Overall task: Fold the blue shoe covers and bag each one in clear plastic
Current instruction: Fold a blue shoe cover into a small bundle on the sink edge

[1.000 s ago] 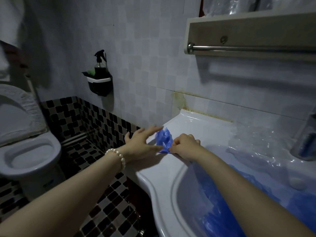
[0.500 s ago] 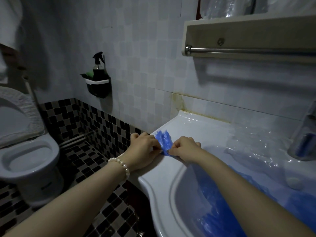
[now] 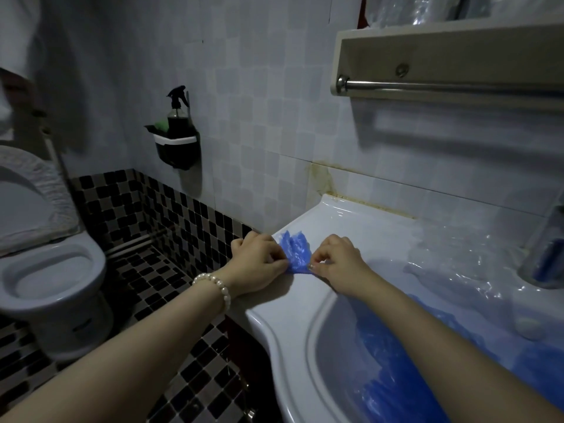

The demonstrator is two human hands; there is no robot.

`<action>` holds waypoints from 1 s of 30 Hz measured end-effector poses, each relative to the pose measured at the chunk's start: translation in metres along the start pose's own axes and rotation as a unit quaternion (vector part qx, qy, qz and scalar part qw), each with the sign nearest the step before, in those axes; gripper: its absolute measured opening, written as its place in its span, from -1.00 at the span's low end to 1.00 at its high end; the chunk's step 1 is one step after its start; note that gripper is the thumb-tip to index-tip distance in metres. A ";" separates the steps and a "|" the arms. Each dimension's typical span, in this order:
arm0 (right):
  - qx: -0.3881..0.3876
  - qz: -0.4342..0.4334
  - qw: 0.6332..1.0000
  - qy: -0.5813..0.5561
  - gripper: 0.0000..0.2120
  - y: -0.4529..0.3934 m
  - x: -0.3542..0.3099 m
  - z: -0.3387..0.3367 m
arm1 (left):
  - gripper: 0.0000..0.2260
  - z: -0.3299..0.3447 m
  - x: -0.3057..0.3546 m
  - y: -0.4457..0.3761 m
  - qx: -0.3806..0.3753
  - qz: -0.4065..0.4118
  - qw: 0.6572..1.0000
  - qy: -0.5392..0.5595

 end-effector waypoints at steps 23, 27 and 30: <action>0.055 -0.094 0.991 -0.076 -0.90 0.014 0.007 -0.001 | -0.88 0.003 -0.002 -0.001 0.022 0.035 0.999 0.002; 0.050 -0.062 0.993 -0.089 -0.93 0.016 0.006 0.003 | -0.88 0.003 -0.002 -0.001 0.015 0.012 1.000 -0.009; 0.034 -0.017 0.999 -0.029 -0.88 0.008 0.001 0.006 | -0.96 0.002 -0.003 0.001 0.046 0.017 0.999 -0.006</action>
Point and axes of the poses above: each hand's wrist, its own y-axis away from the middle knuckle, its own z-axis out of the palm, x = y × z, the point moved 1 cm from there along -y, towards the middle knuckle, and after that the axes turned 4 degrees about -z, right-handed, at the moved point
